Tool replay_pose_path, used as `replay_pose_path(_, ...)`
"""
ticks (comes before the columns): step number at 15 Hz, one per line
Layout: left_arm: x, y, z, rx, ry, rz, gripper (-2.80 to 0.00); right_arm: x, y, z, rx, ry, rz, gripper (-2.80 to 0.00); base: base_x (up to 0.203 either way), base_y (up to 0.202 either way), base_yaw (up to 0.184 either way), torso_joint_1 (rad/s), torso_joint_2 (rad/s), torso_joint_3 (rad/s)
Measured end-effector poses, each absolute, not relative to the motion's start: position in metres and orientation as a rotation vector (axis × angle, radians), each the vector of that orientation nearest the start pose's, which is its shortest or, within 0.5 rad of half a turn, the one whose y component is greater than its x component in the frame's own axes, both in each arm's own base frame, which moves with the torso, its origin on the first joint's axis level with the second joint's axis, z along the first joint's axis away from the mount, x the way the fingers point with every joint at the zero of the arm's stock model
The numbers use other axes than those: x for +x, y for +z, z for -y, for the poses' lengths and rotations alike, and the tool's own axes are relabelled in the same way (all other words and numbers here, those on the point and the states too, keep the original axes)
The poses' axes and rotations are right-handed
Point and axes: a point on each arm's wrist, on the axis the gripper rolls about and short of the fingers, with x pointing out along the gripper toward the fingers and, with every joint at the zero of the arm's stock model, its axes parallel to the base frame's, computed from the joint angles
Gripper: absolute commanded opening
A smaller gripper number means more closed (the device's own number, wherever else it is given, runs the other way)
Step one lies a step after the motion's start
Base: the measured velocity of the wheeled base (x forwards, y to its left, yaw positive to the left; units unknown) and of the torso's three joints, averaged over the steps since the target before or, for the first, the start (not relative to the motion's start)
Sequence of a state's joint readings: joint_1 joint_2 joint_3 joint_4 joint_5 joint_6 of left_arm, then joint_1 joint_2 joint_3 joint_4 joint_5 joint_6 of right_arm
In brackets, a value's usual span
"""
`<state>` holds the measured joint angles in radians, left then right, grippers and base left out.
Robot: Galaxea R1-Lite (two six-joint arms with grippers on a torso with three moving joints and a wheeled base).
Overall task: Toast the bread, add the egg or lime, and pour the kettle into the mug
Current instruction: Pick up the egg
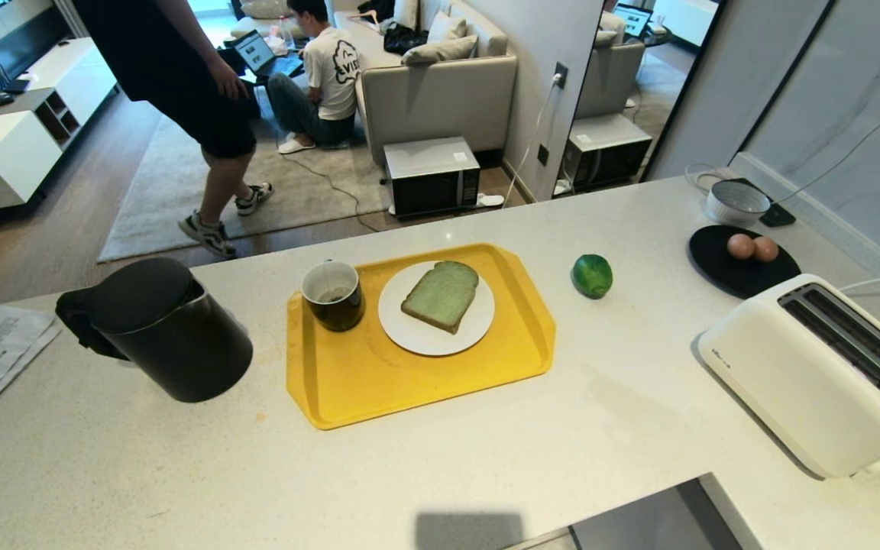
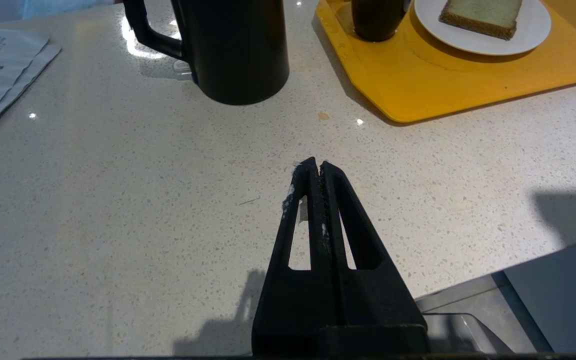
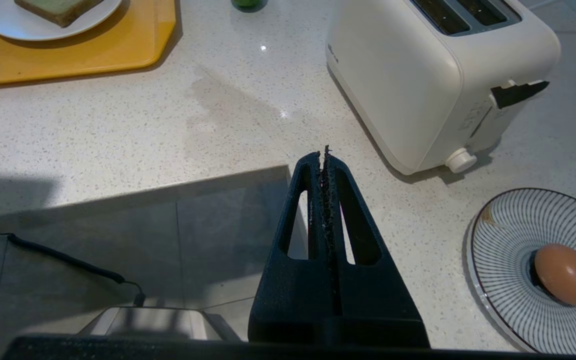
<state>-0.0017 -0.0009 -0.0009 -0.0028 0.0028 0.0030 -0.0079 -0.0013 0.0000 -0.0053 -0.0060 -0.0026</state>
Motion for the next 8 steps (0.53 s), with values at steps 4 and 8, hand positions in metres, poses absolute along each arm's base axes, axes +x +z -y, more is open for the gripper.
replay_pose_path(4, -0.0229, 0.0760, -0.0001, 0.003, 0.001, 0.004, -2.80, -0.0229, 0.0760, 0.0000, -0.003, -0.014, 0.007, -2.80, 0.000, 0.000, 0.000, 0.000, 0.00, 0.000)
replay_pose_path(8, -0.0229, 0.0760, -0.0001, 0.003, 0.001, 0.004, -2.80, -0.0229, 0.0760, 0.0000, -0.003, -0.013, 0.007, -2.80, 0.000, 0.000, 0.000, 0.000, 0.00, 0.000)
